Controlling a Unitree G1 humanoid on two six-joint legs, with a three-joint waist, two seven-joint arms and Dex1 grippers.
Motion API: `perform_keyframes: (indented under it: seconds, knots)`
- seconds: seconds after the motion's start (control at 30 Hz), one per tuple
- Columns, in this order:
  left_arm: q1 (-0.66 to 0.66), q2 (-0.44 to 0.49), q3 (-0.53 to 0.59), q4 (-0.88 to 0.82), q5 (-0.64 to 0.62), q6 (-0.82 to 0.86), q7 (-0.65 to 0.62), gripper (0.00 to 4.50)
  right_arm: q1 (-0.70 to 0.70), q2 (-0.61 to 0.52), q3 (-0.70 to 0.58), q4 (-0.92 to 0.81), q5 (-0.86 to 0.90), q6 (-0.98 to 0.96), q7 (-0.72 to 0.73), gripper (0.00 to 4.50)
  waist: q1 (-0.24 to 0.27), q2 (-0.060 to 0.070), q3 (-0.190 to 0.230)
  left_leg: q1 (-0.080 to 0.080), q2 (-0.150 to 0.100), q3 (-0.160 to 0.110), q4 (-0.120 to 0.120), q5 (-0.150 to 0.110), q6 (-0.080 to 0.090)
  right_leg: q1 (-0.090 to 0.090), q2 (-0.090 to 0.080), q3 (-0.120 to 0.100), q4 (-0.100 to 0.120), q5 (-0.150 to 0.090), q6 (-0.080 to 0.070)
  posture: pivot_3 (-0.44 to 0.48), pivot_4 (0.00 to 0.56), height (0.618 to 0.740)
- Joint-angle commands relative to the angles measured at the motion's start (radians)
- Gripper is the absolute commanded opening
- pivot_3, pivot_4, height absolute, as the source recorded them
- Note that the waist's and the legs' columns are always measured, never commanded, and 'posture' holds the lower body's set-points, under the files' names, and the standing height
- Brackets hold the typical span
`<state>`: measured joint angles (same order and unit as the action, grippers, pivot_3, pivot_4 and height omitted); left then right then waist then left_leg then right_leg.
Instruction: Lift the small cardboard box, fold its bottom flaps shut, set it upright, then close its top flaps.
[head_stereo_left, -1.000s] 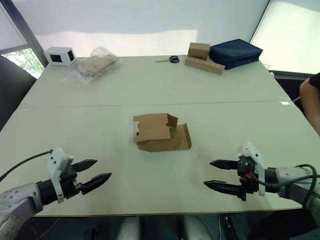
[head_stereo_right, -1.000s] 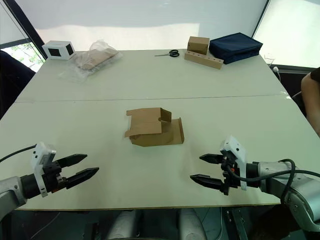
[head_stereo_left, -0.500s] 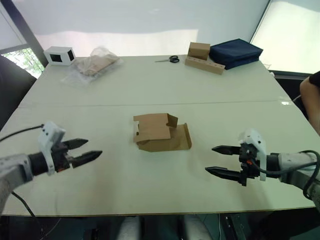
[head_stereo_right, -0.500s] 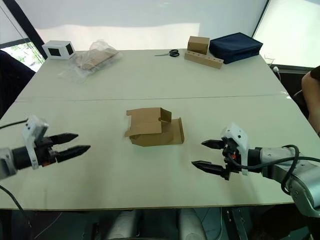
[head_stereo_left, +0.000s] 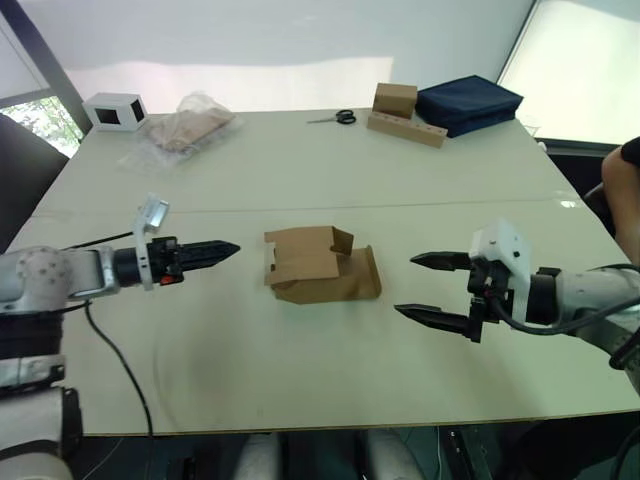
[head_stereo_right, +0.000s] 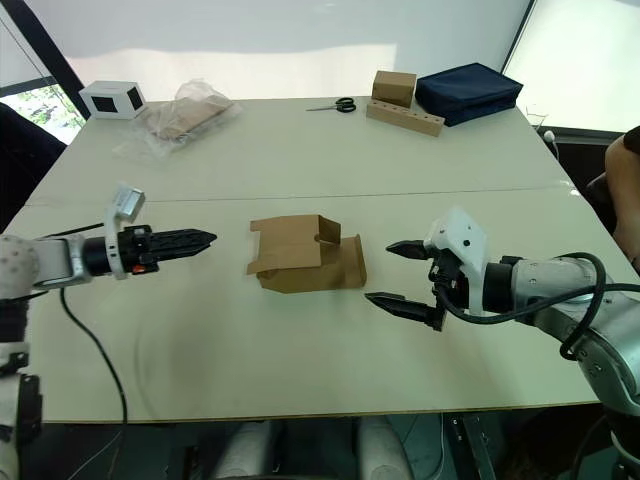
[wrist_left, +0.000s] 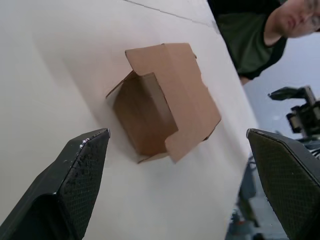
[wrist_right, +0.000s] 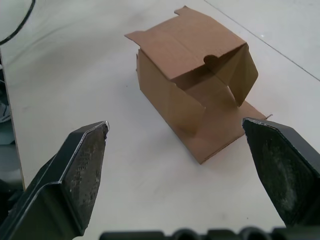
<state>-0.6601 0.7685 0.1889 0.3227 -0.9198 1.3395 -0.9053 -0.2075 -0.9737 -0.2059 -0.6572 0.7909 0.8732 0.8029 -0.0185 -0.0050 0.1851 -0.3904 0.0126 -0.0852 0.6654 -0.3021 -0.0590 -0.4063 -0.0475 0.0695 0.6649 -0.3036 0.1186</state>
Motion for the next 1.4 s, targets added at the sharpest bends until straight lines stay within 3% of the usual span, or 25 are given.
perform_keyframes:
  seconds: [0.03, 0.47, 0.83, 0.93, 1.0, 1.23, 1.4]
  knots:
    - [-0.066, -0.058, -0.037, 0.094, 0.039, -0.006, -0.018, 4.5, 0.024, -0.007, 0.001, -0.065, -0.015, -0.015, -0.02, 4.48, 0.001, 0.0, 0.0, 0.0, 0.0, 0.0, 0.0, 0.0, 0.0, 0.0, 0.0, 0.0, 0.0, 0.0, 0.0, 0.0, 0.15, 0.74]
    - [-0.262, -0.211, -0.166, 0.351, 0.187, -0.073, -0.163, 4.5, 0.053, 0.021, 0.004, -0.121, -0.007, 0.014, -0.12, 4.48, -0.002, -0.001, 0.0, 0.0, 0.0, 0.0, 0.0, 0.001, -0.001, -0.001, 0.0, 0.0, 0.0, 0.0, 0.0, 0.0, 0.15, 0.74]
    - [-0.314, -0.256, -0.18, 0.429, 0.263, -0.094, -0.246, 4.5, 0.083, 0.038, 0.003, -0.135, 0.002, 0.023, -0.181, 4.48, 0.0, -0.001, 0.0, -0.001, -0.001, 0.0, 0.001, 0.001, -0.001, 0.0, 0.0, 0.0, 0.0, 0.0, 0.0, 0.0, 0.15, 0.74]
    - [-0.316, -0.263, -0.186, 0.436, 0.286, -0.109, -0.263, 3.78, 0.076, 0.044, 0.008, -0.132, -0.001, 0.021, -0.192, 4.5, 0.0, -0.001, 0.0, -0.001, -0.001, 0.0, 0.001, 0.001, -0.001, 0.0, 0.0, 0.0, 0.0, 0.0, 0.0, 0.0, 0.15, 0.74]
    - [-0.323, -0.267, -0.183, 0.451, 0.297, -0.115, -0.272, 2.82, 0.075, 0.046, 0.007, -0.13, -0.001, 0.019, -0.196, 4.5, -0.001, -0.001, 0.0, -0.001, -0.001, 0.0, 0.001, 0.001, -0.001, 0.0, 0.0, 0.0, 0.0, 0.0, 0.0, 0.0, 0.15, 0.74]
    - [-0.322, -0.299, -0.179, 0.459, 0.312, -0.117, -0.282, 0.19, 0.096, 0.051, -0.002, -0.121, -0.021, 0.006, -0.198, 4.5, 0.003, -0.001, 0.0, -0.001, -0.001, 0.0, 0.001, 0.001, -0.001, 0.0, 0.0, 0.0, 0.0, 0.0, 0.0, 0.0, 0.15, 0.74]
    - [-0.321, -0.311, -0.158, 0.466, 0.315, -0.118, -0.278, 0.03, 0.113, 0.056, -0.005, -0.115, -0.038, -0.007, -0.195, 4.5, 0.002, -0.001, 0.0, -0.001, -0.001, 0.0, 0.001, 0.001, -0.001, 0.0, 0.0, 0.0, 0.001, 0.0, 0.0, 0.0, 0.15, 0.74]
